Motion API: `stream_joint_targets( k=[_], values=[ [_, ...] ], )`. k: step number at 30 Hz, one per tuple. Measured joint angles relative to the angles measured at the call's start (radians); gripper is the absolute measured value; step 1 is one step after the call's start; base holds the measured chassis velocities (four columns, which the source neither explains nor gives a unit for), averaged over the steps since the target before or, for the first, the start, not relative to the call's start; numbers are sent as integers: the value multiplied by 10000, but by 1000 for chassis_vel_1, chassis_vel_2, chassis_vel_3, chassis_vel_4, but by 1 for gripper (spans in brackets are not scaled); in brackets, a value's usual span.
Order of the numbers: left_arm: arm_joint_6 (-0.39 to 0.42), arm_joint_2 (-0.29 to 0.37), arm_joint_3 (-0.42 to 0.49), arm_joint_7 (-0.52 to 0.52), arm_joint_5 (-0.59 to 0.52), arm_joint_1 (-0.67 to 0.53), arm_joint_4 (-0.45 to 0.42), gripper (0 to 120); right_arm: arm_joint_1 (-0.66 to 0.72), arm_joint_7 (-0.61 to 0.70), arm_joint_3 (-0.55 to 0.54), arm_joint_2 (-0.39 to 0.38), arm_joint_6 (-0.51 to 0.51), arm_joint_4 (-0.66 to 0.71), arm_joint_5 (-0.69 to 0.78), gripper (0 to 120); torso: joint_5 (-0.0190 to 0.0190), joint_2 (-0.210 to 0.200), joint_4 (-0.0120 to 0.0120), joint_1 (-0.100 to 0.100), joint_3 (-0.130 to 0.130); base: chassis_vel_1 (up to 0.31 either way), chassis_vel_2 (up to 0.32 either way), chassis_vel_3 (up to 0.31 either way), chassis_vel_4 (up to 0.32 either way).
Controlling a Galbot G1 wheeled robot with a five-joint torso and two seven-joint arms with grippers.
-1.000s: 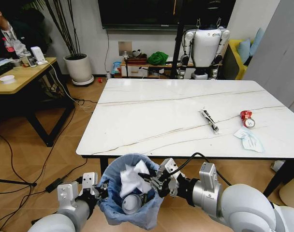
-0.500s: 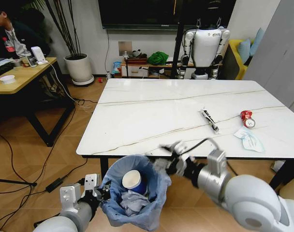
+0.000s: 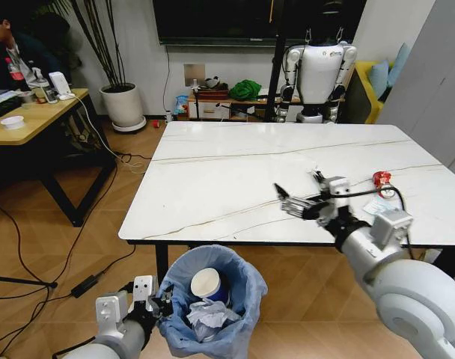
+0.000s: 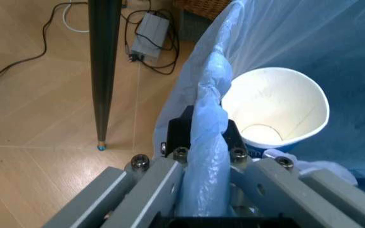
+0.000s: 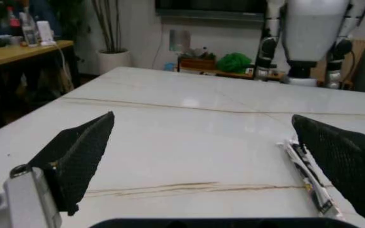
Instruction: Pick up the trash bin and place the trash from the table into it.
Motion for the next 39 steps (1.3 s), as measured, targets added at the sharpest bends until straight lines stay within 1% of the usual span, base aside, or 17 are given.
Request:
stream_joint_targets(
  k=[2,3,8,17,22,25,26,32,34,36,37,39],
  values=[
    [0,1,13,0,16,51,0,0,-234,-57,204,232,-70,-1,-102,100,3,0,3,0,0,0,0,0,0],
    [0,3,28,0,34,104,0,0,-454,-202,319,475,-98,-1,-349,100,3,0,3,0,0,0,0,0,0],
    [0,57,29,1,37,178,0,0,-593,-406,391,755,-98,-1,-616,100,2,0,3,-1,0,0,0,0,0],
    [0,17,118,42,126,239,0,0,-518,-442,725,723,-82,-1,-512,100,3,0,4,-1,0,-67,-59,60,63],
    [0,31,142,69,142,232,0,0,-523,-474,721,726,-85,-1,-497,100,5,0,4,0,0,-130,-122,122,129],
    [0,51,134,81,141,228,0,0,-516,-500,703,723,-82,-1,-505,100,-1,0,1,0,0,-143,-153,136,131],
    [0,55,128,85,141,231,0,0,-496,-507,699,716,-77,-1,-505,100,4,0,2,0,0,-136,-138,154,136],
    [0,57,112,88,136,243,1,0,-443,-521,685,694,-61,0,-505,100,1,0,4,0,0,-151,-135,166,157],
    [0,56,103,91,133,243,0,0,-436,-523,668,682,-51,-1,-500,100,6,0,4,0,1,-144,-157,154,168],
    [0,56,100,91,132,242,0,0,-432,-523,667,680,-45,0,-498,100,5,1,3,0,0,-140,-170,145,165],
    [0,56,96,92,131,241,1,0,-421,-523,663,680,-37,0,-497,100,-3,2,3,0,0,-155,-170,155,147],
    [0,56,94,92,127,240,0,0,-410,-524,653,681,-31,-1,-495,100,-1,2,0,0,0,-152,-160,143,148]
  ],
)
